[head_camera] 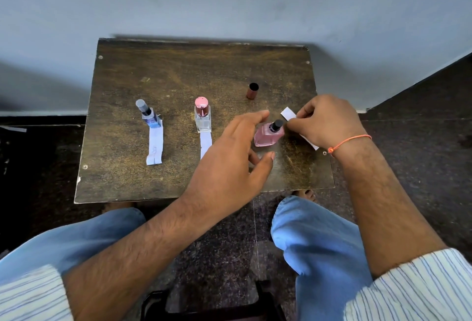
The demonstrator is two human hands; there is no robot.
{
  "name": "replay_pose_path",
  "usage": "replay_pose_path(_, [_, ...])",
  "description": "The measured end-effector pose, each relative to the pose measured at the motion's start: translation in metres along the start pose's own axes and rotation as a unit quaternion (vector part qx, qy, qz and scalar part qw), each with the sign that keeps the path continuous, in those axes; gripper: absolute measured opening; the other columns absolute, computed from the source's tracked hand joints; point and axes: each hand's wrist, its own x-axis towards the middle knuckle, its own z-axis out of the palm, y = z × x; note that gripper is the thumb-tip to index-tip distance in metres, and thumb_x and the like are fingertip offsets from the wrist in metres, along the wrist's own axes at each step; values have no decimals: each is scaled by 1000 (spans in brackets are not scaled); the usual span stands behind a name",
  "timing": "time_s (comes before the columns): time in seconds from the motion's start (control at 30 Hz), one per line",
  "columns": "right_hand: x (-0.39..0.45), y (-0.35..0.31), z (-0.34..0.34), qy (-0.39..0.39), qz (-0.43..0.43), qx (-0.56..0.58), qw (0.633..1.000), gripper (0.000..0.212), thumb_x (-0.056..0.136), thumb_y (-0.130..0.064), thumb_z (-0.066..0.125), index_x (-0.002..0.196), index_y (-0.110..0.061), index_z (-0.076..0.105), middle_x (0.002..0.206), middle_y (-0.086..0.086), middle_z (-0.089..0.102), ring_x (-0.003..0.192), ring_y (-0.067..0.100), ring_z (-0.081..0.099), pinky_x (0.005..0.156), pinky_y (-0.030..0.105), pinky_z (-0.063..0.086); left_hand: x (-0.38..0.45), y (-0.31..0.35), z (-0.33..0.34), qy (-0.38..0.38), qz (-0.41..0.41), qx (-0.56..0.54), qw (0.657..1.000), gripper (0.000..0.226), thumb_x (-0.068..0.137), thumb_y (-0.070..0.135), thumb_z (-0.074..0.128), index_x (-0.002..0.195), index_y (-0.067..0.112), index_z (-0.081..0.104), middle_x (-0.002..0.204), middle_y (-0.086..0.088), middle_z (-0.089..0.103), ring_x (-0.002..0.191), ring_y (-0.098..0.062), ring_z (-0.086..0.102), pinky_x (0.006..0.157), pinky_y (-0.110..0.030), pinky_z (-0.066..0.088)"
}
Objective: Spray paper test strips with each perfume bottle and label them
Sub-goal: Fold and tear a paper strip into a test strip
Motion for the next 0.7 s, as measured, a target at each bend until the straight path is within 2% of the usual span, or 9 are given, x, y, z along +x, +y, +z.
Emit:
replay_pose_path(0.07, [1, 0, 0, -10, 7, 8, 1000, 24, 85, -44, 84, 71, -30, 72, 81, -5, 67, 85, 19, 61, 73, 30, 40, -2, 2, -4, 0, -1, 4, 1000, 69, 99, 28, 73, 159, 27, 40, 152, 19, 47, 85, 1, 71, 79, -10, 55])
replay_pose_path(0.27, [0, -2, -1, -24, 25, 30, 999, 28, 86, -43, 85, 71, -30, 65, 76, -13, 61, 87, 21, 61, 72, 30, 39, -12, 3, -17, 8, 9, 39, 999, 71, 99, 32, 73, 161, 29, 37, 156, 21, 44, 84, 4, 71, 81, -28, 63])
replay_pose_path(0.43, [-2, 1, 1, 6, -12, 58, 998, 20, 86, -28, 86, 83, -33, 67, 93, -9, 68, 95, 18, 65, 79, 29, 43, -18, -3, -21, 3, 30, 43, 999, 70, 99, 31, 73, 160, 27, 39, 155, 19, 45, 83, 3, 71, 79, -29, 62])
replay_pose_path(0.5, [-6, 2, -1, 29, -29, 95, 995, 22, 85, -25, 89, 94, -32, 70, 93, -10, 71, 92, 15, 67, 79, 26, 45, -22, -1, -23, 15, 37, 37, 999, 63, 99, 30, 73, 154, 27, 44, 146, 21, 51, 80, -2, 71, 74, -27, 61])
replay_pose_path(0.57, [-13, 1, -11, 85, -59, 200, 974, 26, 86, -22, 89, 104, -33, 73, 92, -15, 73, 87, 4, 70, 79, 22, 53, -24, 0, -29, 27, 42, 6, 999, 44, 99, 28, 71, 139, 29, 54, 125, 21, 59, 71, -11, 68, 66, -26, 57])
replay_pose_path(0.6, [-20, -3, -19, 116, -87, 273, 951, 25, 88, -20, 88, 104, -33, 75, 92, -16, 76, 83, 0, 71, 79, 21, 57, -23, 1, -32, 23, 34, -27, 999, 31, 99, 26, 69, 129, 30, 59, 111, 20, 63, 64, -14, 65, 60, -28, 54])
replay_pose_path(0.67, [-36, -15, -34, 133, -164, 408, 888, 20, 90, -15, 86, 101, -31, 79, 93, -11, 81, 80, 4, 72, 80, 28, 63, -18, -2, -38, -48, -22, -148, 988, 11, 103, 26, 56, 106, 30, 66, 84, 13, 66, 53, -13, 55, 49, -32, 43])
replay_pose_path(0.7, [-46, -23, -40, 112, -200, 447, 865, 20, 91, -13, 86, 100, -30, 80, 93, -10, 82, 81, 7, 72, 78, 31, 63, -16, -4, -42, -112, -79, -220, 966, 23, 105, 29, 48, 96, 28, 69, 78, 8, 66, 53, -13, 52, 47, -29, 39])
